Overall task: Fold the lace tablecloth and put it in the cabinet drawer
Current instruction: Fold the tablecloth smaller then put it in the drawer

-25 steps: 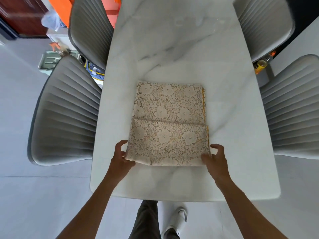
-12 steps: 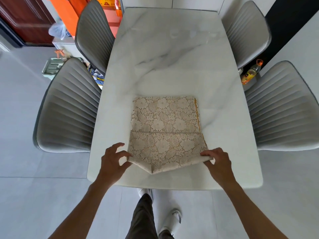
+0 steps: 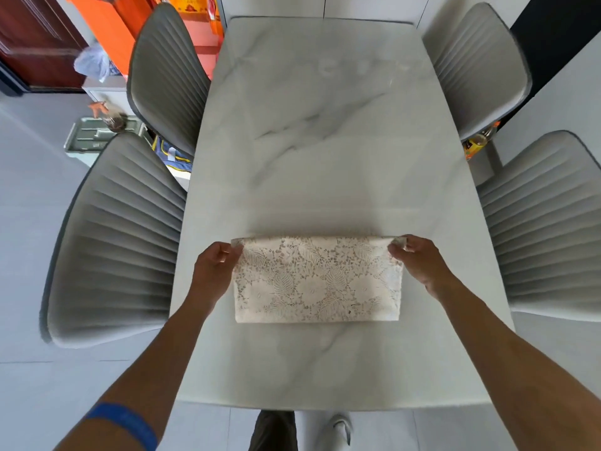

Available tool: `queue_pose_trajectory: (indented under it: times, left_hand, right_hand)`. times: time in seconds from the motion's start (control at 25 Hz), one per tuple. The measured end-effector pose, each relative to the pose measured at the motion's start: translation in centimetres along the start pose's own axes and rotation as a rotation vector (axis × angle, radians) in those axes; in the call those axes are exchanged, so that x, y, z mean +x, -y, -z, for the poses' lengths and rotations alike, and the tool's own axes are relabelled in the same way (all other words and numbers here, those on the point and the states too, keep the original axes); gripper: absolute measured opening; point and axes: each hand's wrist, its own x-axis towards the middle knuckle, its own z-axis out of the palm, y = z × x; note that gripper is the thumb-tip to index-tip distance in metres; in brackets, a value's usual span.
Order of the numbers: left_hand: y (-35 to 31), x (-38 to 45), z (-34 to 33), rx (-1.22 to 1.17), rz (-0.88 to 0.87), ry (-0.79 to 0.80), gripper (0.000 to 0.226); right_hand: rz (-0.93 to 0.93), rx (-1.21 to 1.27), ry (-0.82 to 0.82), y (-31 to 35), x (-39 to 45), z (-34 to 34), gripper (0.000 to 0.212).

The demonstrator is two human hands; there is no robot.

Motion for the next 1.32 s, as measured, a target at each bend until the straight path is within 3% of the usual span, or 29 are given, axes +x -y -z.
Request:
queue_pose_trajectory:
  times: [0.08,0.2,0.28,0.36,0.44,0.56,0.64,0.72,0.88,1.04,1.12,1.2,1.32]
  left_hand:
    - [0.0,3.8,-1.1,0.025,0.042,-0.029,0.026]
    - [0.1,6.8,-2.8,0.175,0.152,-0.017,0.052]
    - [1.5,6.3,-3.9,0.407,0.187,0.021,0.061]
    - [2.8,5.0,-5.0,0.49,0.186,0.028,0.057]
    - [3.1,4.7,-5.5,0.37,0.257,0.022,0.045]
    - [2.2,5.1,-5.3,0.108,0.407,0.072,0.015]
    - [1.1,4.6,-5.1,0.022,0.356,0.091,0.019]
    - [-1.3,2.8,-5.3,-0.061,0.187,0.084,0.024]
    - [-8.3,-3.6,-5.6,0.031,-0.346,0.054,0.023]
    - [-13.6,-10.9,-6.3,0.229,-0.92,-0.073,0.027]
    - [-13.6,-13.3,-7.1,0.3,-1.041,-0.105,0.033]
    - [-11.7,-14.7,-8.5,0.483,-1.118,-0.076,0.031]
    - [-5.7,-16.5,-11.1,0.785,-0.929,0.286,0.025]
  right_hand:
    - [-0.06,-0.059,-0.062,0.3,3.7,-1.6,0.018]
    - [-0.079,-0.348,-0.195,-0.2,6.2,-3.5,0.041]
    - [0.065,-0.555,-0.153,-1.5,5.3,-5.9,0.037]
    - [0.197,-0.741,-0.005,-3.3,3.1,-8.8,0.04]
    - [0.208,-0.922,0.043,-4.9,1.1,-11.1,0.052]
    - [0.108,-1.077,-0.014,-5.3,-0.4,-12.4,0.059]
    - [0.056,-1.145,-0.013,-4.3,-1.1,-12.8,0.055]
    - [0.033,-0.887,0.011,-3.2,-2.3,-13.3,0.047]
    - [-0.222,0.475,0.233,4.2,-4.6,-12.1,0.043]
    - [-0.036,1.056,0.322,10.1,-5.9,-5.9,0.055]
    - [-0.007,1.175,0.375,9.9,-6.8,-3.0,0.062]
    - [-0.078,1.075,0.432,8.1,-7.4,-1.5,0.06]
    - [-0.291,0.73,0.354,1.9,-8.9,-1.7,0.043]
